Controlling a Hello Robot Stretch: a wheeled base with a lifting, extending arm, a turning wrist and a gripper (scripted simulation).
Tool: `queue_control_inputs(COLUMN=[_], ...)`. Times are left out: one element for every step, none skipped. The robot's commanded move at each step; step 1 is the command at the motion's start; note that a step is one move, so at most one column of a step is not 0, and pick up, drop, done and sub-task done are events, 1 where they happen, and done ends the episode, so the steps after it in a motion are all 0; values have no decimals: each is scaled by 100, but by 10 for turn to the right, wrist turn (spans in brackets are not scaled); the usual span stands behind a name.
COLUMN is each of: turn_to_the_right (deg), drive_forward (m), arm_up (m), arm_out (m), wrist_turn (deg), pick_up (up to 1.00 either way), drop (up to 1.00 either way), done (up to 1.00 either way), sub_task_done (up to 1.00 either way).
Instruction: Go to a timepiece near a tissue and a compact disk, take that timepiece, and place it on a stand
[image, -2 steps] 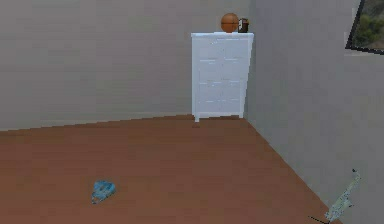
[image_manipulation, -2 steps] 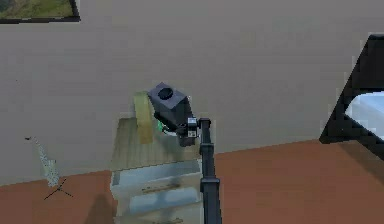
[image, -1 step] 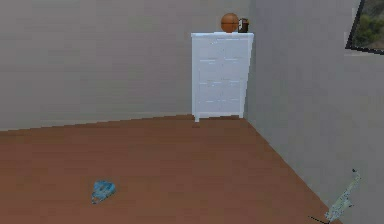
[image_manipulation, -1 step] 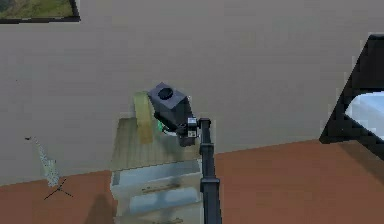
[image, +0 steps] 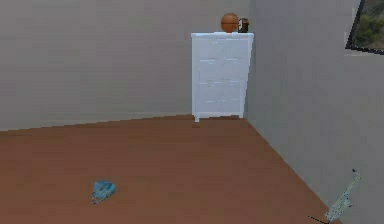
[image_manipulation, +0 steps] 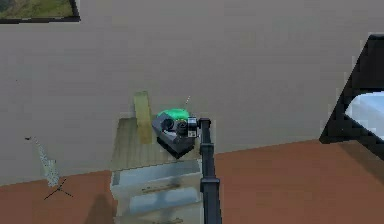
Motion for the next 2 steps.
queue_control_inputs(turn_to_the_right=[0,0], drive_forward=[0,0], arm_up=[10,0], arm_out=[0,-8], wrist_turn=[0,0], pick_up=[0,0], drop=[0,0], done=[0,0], sub_task_done=[0,0])
